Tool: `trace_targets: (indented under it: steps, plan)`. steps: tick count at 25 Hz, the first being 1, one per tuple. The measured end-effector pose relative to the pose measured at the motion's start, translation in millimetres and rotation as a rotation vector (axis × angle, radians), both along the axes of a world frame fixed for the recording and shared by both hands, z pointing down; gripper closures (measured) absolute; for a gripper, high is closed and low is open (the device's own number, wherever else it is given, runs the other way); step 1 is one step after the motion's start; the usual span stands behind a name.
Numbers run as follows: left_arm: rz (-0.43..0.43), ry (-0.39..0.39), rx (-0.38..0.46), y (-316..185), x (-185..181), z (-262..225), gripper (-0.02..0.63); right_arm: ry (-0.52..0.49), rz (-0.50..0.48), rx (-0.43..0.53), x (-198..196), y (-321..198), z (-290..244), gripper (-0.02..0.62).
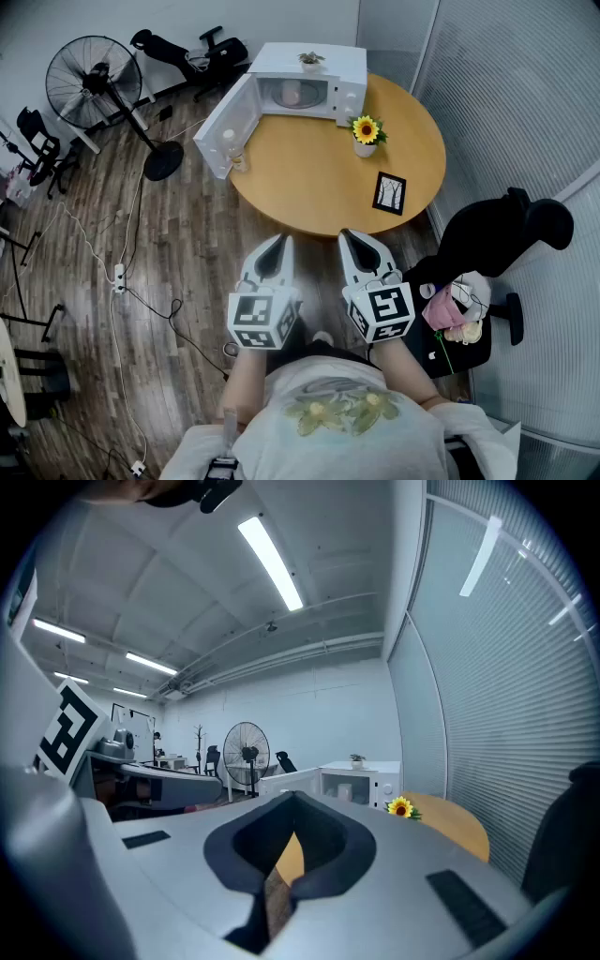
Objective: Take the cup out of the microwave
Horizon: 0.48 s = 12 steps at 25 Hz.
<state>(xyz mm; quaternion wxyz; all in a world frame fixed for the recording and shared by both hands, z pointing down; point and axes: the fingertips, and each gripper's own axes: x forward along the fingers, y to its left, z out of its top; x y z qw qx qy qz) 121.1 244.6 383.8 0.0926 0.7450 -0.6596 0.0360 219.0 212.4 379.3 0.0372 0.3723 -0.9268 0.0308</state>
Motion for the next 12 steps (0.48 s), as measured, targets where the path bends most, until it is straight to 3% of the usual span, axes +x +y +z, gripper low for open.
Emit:
trace_targets:
  steps: [12]
  plan:
    - [-0.002,0.009,-0.013,-19.9,-10.1,6.0,0.601,-0.003,-0.015,-0.013,-15.4,-20.0,6.4,0.577]
